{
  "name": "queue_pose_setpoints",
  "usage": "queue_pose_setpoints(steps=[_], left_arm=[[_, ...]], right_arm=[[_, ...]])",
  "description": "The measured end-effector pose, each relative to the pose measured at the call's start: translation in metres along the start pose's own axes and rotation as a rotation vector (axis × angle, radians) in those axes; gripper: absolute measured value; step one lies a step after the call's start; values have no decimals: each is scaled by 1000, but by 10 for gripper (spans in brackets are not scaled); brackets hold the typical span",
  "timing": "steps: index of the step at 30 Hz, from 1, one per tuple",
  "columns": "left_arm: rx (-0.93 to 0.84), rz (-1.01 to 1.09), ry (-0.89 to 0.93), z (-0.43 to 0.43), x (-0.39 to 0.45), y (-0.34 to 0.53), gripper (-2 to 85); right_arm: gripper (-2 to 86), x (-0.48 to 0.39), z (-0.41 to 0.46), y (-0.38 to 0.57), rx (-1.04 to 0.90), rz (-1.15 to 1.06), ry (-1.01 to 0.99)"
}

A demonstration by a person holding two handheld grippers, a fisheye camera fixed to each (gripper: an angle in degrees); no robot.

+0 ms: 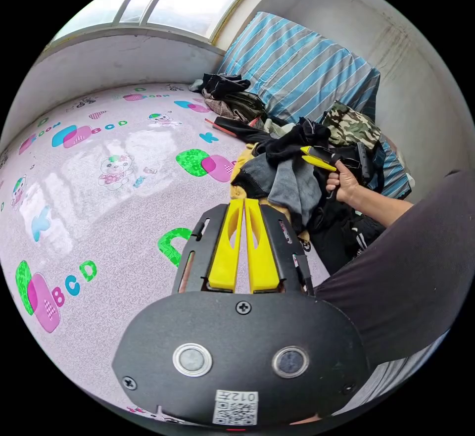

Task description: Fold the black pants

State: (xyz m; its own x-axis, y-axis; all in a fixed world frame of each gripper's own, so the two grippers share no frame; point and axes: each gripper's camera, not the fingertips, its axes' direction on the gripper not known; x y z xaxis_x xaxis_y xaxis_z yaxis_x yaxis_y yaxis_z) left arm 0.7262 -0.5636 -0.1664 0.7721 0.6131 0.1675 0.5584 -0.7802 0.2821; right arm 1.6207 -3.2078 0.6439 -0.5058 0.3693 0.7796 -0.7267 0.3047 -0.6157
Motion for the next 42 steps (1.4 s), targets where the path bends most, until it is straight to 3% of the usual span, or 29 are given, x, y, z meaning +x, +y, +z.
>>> queue_pose_setpoints(steps=[5,10,14,19,25,28,33,38,42], left_arm=[[-3,32,64,10,8,-30,26],[-31,132,39,21,29,-55,54],[-45,259,-56,28,57,-75,85],[-39,390,-123,36,93,-95,117],[-26,311,-109,30,91,-103,115],[-2,251,-178,18,84,-95,75],[-52,190,-154,10,73,-89,45],[-28,180,-164,-4,85,-80,41],[-4,179,-159,-18,92,-74,40]], right_arm=[[108,-36,5,-77,35,173,-26],[20,-100,15,-126,47,268,-80],[4,-197,7,-131,43,82,-76],[-2,-377,34,-102,-182,-282,-285],[-3,-529,79,-55,-387,-468,-498],[1,-578,100,-36,-430,-537,-486],[15,-581,129,-26,-482,-472,-537],[32,-516,102,-67,-229,-381,-215],[107,-422,85,-126,-42,-322,411]])
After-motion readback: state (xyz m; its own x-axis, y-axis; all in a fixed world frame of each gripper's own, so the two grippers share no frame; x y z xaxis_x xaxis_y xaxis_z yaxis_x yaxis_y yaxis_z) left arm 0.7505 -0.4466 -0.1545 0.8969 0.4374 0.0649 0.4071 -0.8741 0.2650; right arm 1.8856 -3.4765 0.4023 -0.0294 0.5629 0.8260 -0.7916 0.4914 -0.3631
